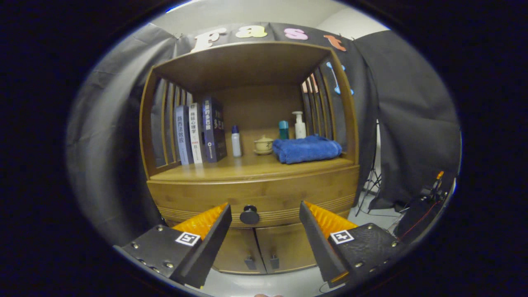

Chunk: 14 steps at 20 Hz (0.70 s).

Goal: Pull open the drawer, take out the items inside it, and place them on the countertop above the cabinet.

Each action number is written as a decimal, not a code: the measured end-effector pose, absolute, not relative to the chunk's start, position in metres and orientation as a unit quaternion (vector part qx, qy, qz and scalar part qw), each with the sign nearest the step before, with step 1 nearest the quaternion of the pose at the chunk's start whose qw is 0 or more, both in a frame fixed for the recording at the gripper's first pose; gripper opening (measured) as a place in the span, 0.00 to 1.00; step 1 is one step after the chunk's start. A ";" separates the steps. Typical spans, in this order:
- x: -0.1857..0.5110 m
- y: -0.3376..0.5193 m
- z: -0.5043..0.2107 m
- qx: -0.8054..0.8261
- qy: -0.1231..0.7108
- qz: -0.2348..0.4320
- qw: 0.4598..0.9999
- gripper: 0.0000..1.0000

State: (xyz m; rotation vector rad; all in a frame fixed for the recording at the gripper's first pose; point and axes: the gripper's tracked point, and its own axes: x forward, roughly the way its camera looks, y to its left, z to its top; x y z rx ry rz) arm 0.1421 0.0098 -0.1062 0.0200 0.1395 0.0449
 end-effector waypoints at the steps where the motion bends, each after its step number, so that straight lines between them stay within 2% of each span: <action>1: 0.154 0.013 -0.118 0.006 0.079 0.025 0.997 0.99; 7: 0.203 0.023 -0.167 -0.017 0.123 0.029 0.992 0.99; 10: 0.220 0.037 -0.173 -0.022 0.119 0.053 0.991 0.67; 12: 0.223 0.044 -0.171 -0.039 0.116 0.037 0.992 0.46; 14: 0.237 0.050 -0.171 -0.054 0.102 0.031 0.993 0.47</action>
